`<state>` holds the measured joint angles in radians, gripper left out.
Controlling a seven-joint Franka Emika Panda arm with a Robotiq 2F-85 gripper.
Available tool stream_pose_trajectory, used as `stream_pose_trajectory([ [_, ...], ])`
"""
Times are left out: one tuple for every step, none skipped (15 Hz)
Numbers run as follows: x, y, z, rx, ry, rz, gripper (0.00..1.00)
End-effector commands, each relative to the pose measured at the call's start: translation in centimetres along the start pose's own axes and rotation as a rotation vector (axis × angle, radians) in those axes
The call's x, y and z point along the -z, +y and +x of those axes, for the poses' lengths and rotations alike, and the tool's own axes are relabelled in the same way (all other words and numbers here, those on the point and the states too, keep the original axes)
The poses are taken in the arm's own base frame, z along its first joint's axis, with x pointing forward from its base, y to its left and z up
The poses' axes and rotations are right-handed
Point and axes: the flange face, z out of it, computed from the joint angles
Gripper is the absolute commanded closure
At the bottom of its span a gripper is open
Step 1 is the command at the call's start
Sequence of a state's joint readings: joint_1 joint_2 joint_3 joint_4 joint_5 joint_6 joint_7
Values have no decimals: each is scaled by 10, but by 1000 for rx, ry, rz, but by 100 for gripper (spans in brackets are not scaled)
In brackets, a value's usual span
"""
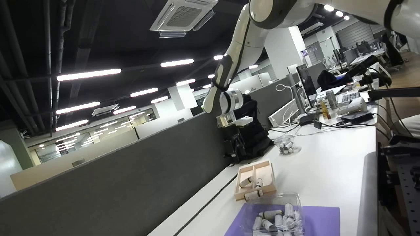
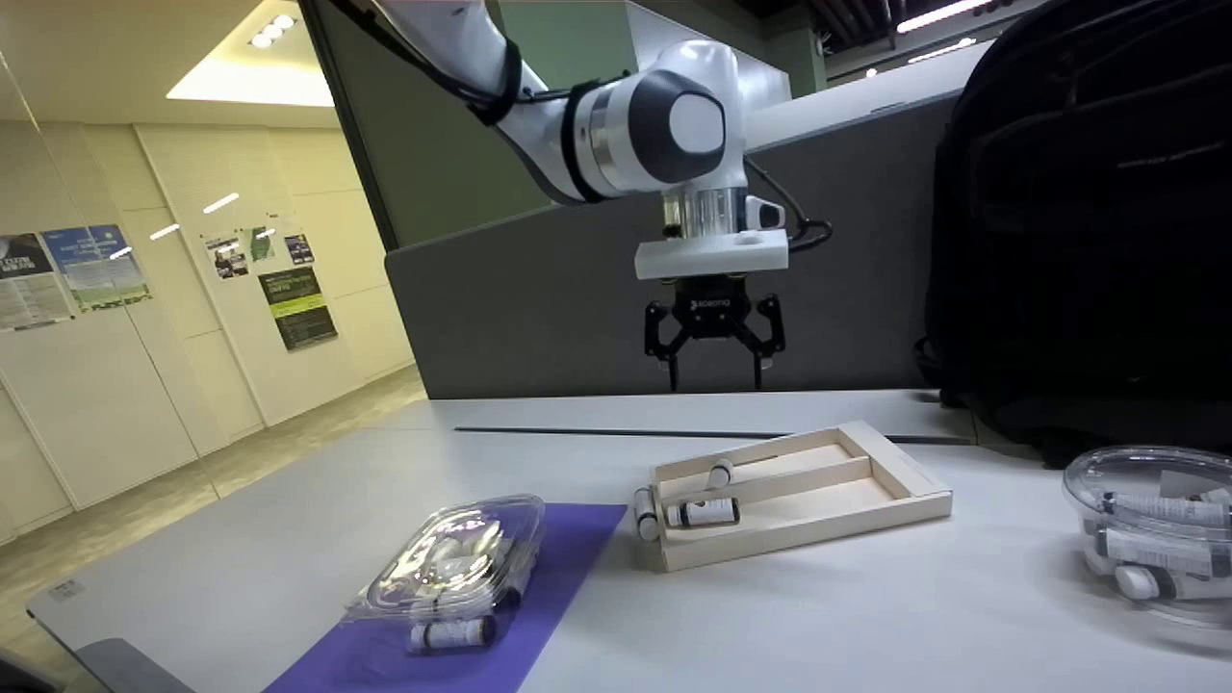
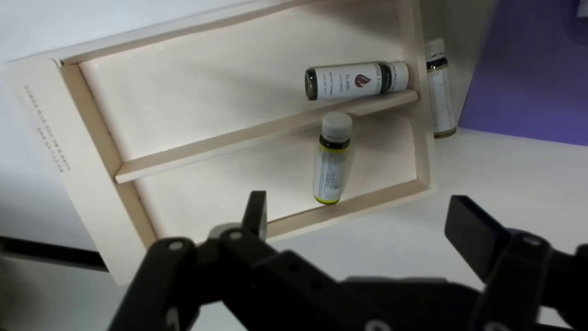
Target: Remove one bottle from the tray and place it on the table.
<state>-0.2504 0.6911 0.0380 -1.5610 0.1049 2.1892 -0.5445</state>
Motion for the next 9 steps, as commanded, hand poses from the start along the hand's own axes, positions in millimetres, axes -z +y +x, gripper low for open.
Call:
stream_pose_trajectory([
  [-18, 10, 12, 2, -69, 34, 0],
  [-25, 10, 13, 0, -93, 34, 0],
  [-31, 10, 14, 2, -112, 37, 0],
  [-37, 10, 15, 0, -133, 34, 0],
  [-43, 10, 17, -2, -152, 19, 0],
  [-47, 9, 20, -1, -168, -3, 0],
  [-51, 10, 22, -2, -177, -30, 0],
  [-53, 10, 25, -4, -183, -63, 0],
  [-54, 10, 28, -8, -180, -94, 0],
])
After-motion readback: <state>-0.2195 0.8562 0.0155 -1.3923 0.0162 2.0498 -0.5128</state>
